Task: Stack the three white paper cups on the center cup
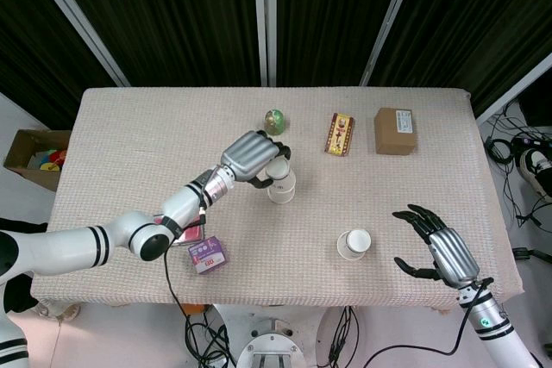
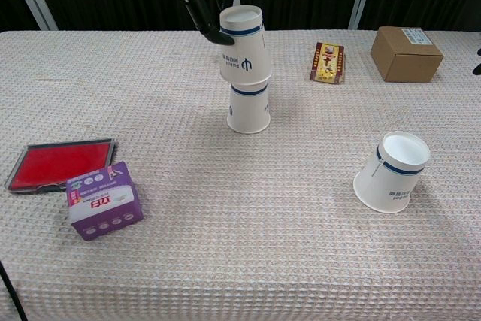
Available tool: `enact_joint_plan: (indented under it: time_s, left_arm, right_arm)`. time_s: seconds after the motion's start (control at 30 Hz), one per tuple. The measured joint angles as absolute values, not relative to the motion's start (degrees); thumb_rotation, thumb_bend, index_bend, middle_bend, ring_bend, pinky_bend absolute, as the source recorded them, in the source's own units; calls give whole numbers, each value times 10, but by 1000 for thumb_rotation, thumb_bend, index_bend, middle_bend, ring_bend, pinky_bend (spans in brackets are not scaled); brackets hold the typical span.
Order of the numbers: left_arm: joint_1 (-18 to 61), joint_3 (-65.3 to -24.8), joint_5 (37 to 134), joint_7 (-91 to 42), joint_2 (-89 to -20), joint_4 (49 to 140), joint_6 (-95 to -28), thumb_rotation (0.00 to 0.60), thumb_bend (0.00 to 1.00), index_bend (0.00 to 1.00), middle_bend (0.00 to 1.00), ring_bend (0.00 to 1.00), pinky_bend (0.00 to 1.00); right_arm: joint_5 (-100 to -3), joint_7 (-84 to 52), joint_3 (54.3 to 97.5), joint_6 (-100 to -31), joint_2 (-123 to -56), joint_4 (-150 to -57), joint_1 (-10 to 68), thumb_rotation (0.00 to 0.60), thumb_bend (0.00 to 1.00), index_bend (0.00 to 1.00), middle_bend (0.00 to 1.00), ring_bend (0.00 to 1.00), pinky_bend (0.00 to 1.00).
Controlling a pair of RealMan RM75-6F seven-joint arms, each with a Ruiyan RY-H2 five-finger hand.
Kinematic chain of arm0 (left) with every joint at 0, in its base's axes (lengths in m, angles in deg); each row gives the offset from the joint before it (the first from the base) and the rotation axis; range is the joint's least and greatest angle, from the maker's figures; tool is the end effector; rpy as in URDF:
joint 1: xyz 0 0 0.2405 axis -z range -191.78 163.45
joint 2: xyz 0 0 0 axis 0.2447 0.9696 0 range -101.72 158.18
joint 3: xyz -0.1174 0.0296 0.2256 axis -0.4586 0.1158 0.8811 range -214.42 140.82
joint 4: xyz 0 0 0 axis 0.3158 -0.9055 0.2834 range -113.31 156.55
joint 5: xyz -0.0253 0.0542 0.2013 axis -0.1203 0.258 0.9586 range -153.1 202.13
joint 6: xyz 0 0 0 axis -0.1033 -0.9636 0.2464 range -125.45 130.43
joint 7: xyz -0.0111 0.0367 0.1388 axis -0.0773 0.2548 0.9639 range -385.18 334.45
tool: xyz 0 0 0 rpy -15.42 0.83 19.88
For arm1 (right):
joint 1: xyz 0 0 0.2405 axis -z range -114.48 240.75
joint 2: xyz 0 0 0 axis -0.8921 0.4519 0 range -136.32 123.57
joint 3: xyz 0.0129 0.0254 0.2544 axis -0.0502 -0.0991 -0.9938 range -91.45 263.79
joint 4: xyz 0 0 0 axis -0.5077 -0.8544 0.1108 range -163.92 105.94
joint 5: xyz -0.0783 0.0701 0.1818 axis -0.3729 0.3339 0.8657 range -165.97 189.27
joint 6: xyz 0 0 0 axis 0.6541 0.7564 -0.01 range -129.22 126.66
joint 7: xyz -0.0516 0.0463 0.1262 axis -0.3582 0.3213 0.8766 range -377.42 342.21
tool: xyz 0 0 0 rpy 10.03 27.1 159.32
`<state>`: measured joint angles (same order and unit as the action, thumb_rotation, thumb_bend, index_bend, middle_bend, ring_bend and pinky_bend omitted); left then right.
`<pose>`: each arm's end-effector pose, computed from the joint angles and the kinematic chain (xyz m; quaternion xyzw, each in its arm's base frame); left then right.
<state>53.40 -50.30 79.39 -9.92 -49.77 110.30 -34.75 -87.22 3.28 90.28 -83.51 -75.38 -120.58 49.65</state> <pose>-0.0069 0.3960 0.0144 -0.8309 -0.2996 -0.3634 0.2963 -0.2607 -0.1903 0.0997 0.6302 -0.4738 0.5027 0.3545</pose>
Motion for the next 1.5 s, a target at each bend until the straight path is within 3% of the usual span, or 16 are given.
enact_joint_plan:
  time_s: [0.43,0.57,0.67,0.9,1.13,1.5]
  left_arm:
    - [550,-484,761,-79,-511,1095,-355,600,344,450,412,401,283]
    - [553,-480,757,-78,-520,1086,-355,600,266,389,333,302,255]
    - [555,-474,751,-70,-528,1078,-360,600,182,282,199,165,193]
    - [542,-468,754,-54,-529,1091,-411,600,128,207,130,123,164]
    - [501,-466,771,-56,-489,1151,-475,600,125,207,130,123,163]
    - [397,-432,795,-67,-396,1251,-555,600,114,207,130,123,163]
  right_arm:
    - [-872,43,904,-840,-755,-1197,502,600,188,194,239,86,184]
    - [-873,44,905,-841,-757,-1196,503,600,188,195,239,86,185]
    - [-875,44,906,-839,-757,-1195,502,600,188,195,239,86,184]
    - [-881,33,908,-819,-752,-1202,491,600,184,195,238,86,184]
    - [-873,-30,899,-763,-742,-1235,462,600,145,146,202,86,185]
    - [-805,-200,869,-611,-750,-1289,386,600,163,140,195,86,186]
